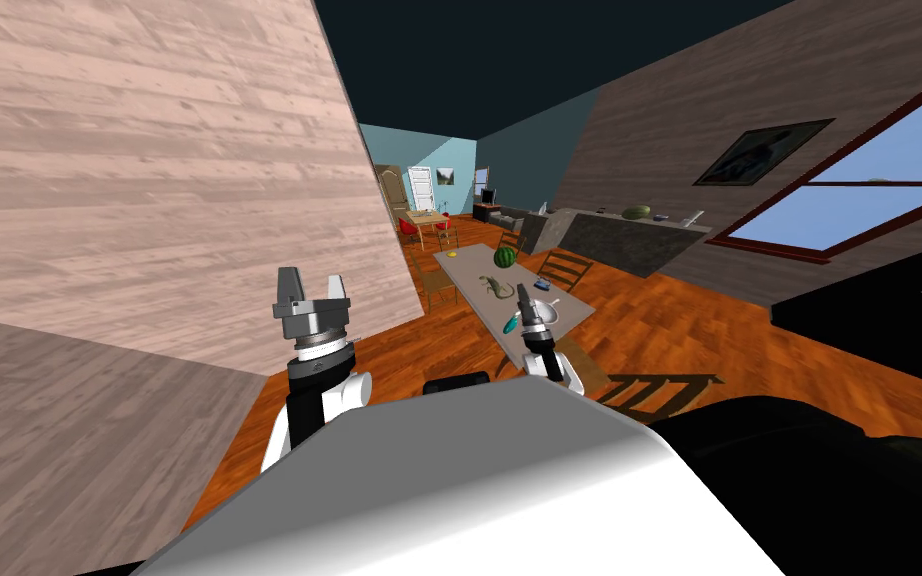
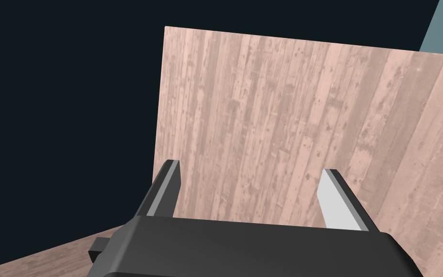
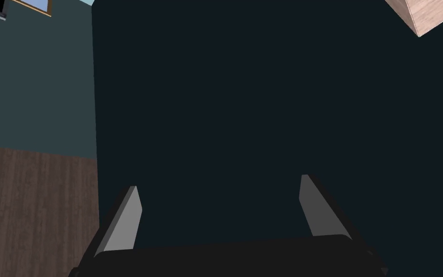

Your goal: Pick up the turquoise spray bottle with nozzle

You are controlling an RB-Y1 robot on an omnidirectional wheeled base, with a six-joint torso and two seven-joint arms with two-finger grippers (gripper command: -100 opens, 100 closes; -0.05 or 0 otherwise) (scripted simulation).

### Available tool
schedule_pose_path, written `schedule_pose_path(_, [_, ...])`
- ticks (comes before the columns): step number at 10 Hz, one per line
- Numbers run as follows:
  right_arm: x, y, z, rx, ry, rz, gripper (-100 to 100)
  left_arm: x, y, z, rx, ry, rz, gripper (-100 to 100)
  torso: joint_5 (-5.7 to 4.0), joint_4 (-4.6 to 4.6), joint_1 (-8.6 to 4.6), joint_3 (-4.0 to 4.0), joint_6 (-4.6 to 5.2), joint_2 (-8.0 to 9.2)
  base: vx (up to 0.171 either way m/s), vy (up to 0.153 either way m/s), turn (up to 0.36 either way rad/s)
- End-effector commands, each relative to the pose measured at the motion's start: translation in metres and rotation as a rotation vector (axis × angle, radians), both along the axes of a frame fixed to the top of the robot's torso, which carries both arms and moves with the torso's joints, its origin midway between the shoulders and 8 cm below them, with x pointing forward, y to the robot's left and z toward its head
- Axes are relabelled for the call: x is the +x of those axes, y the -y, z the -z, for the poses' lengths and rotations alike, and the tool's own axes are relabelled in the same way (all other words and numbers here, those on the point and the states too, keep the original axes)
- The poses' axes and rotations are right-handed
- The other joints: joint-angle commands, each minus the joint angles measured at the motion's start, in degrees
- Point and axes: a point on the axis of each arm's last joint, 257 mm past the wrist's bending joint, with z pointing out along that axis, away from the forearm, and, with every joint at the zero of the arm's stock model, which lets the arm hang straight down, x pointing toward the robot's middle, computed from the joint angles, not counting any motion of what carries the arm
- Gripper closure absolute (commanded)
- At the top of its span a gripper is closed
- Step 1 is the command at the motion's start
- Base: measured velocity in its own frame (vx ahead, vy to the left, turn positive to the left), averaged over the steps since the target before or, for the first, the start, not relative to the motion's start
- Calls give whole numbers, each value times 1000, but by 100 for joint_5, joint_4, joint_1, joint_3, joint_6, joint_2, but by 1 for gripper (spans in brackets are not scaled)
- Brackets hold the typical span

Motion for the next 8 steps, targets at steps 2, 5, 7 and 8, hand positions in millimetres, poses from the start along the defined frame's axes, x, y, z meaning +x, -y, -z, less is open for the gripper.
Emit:
schedule_pose_path(2, [8,9,25,-86,-55,47,-100,0,0,0,0,0,0,0,1,1,4,2,0,3,-55,28,-6])
schedule_pose_path(5, [17,22,56,-197,-118,104,-100,0,0,0,0,0,0,0,1,-1,1,-3,1,-5,-35,19,-8])
schedule_pose_path(7, [21,30,71,-255,-151,133,-100,0,0,0,0,0,0,0,0,-2,-3,-5,1,-9,-23,9,-8])
schedule_pose_path(8, [24,36,80,-316,-170,161,-100,0,0,0,0,0,0,0,0,-2,-3,-6,0,-12,-17,10,-15])
